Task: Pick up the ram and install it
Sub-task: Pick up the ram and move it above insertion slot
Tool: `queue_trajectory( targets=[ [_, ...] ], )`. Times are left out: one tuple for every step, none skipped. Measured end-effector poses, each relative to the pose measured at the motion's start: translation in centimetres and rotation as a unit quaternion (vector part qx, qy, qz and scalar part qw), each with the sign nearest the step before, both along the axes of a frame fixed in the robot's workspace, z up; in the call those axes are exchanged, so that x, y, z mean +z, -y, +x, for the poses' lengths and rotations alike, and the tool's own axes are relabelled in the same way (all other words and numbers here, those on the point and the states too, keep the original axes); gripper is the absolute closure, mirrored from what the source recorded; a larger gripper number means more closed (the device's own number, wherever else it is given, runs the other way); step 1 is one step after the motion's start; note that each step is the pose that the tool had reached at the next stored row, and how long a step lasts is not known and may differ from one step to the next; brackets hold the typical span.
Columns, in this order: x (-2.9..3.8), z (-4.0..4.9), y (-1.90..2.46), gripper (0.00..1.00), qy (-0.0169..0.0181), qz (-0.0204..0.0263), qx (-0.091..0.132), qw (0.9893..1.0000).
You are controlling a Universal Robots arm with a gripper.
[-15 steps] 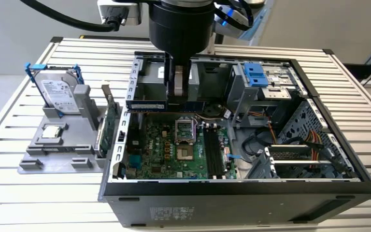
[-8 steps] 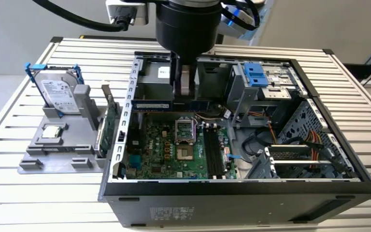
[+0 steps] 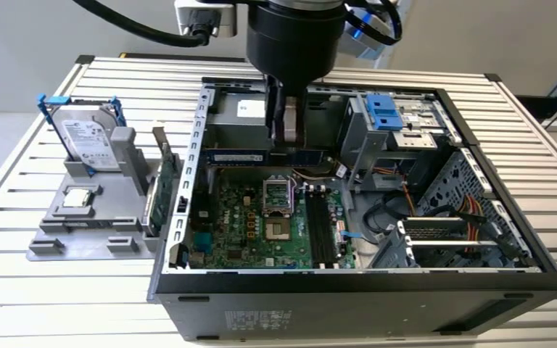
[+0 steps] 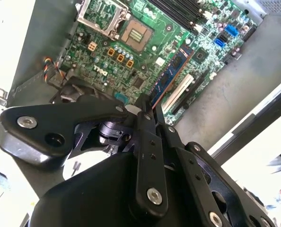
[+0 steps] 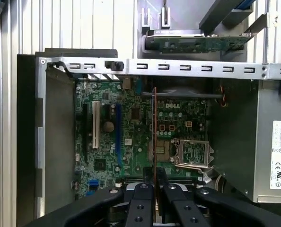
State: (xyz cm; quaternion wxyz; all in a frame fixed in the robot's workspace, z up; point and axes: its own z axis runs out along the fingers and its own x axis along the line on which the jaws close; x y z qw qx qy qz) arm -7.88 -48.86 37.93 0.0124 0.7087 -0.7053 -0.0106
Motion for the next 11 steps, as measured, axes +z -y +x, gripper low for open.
queue_trajectory(
  targets=[
    [0.00,0.08,-0.02,1.00,0.0000,0.0000,0.000,1.0000],
    [0.00,0.16,-0.04,1.00,0.0000,0.0000,0.000,1.0000],
    [0.00,0.22,-0.08,1.00,0.0000,0.0000,0.000,1.0000],
    [0.00,0.30,-0.11,1.00,0.0000,0.0000,0.000,1.0000],
    [0.00,0.40,-0.14,1.00,0.0000,0.0000,0.000,1.0000],
    [0.00,0.51,-0.16,1.00,0.0000,0.0000,0.000,1.0000],
    [0.00,0.62,-0.19,1.00,0.0000,-0.0001,0.000,1.0000],
    [0.00,0.77,-0.20,1.00,0.0000,-0.0001,0.000,1.0000],
    [0.00,0.89,-0.21,1.00,0.0000,-0.0002,0.000,1.0000],
    [0.00,1.01,-0.22,1.00,0.0000,-0.0002,0.000,1.0000],
    [0.00,1.13,-0.23,1.00,0.0000,-0.0001,0.000,1.0000]
  ],
)
